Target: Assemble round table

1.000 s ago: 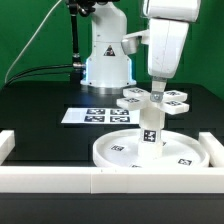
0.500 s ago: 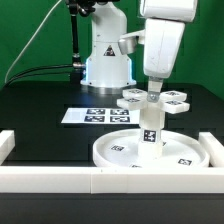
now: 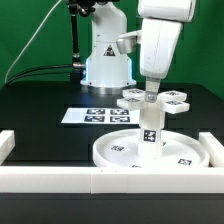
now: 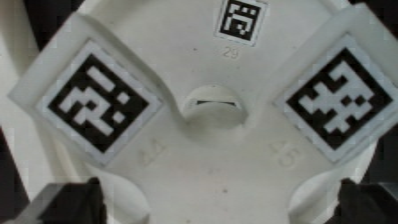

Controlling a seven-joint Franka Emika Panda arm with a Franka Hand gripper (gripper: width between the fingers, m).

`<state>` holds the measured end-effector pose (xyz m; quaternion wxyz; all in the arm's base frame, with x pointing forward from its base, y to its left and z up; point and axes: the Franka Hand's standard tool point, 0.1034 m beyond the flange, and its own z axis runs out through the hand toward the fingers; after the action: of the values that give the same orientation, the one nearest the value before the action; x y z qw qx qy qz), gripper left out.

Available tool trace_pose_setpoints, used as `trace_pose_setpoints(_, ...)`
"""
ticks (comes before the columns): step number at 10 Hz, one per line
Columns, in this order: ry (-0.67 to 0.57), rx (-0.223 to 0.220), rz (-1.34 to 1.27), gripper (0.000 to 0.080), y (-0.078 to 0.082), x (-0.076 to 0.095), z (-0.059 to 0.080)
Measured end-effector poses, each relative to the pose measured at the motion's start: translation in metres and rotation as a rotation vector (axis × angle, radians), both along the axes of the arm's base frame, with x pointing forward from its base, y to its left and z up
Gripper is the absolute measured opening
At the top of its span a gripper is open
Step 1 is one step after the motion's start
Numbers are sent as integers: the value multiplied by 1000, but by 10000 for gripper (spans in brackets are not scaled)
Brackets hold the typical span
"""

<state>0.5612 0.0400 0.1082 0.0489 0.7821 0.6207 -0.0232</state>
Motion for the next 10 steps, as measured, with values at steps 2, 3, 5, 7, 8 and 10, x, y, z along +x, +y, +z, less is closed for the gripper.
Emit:
trace_pose_setpoints(2,2,-1,0,649,0,0,-1)
trace_pose_setpoints(3,10,-3,2,649,0,-2,-6)
trace_pose_setpoints(5,29,-8,3,649,-1,-7,-17)
trace_pose_setpoints(7,27,-8,3,622,-2,-6,-15)
trace_pose_setpoints(8,24,-8,-4,622,-5,-5,-14)
trace_pose_setpoints(10,24,-7,-5,449,-5,-5,-14)
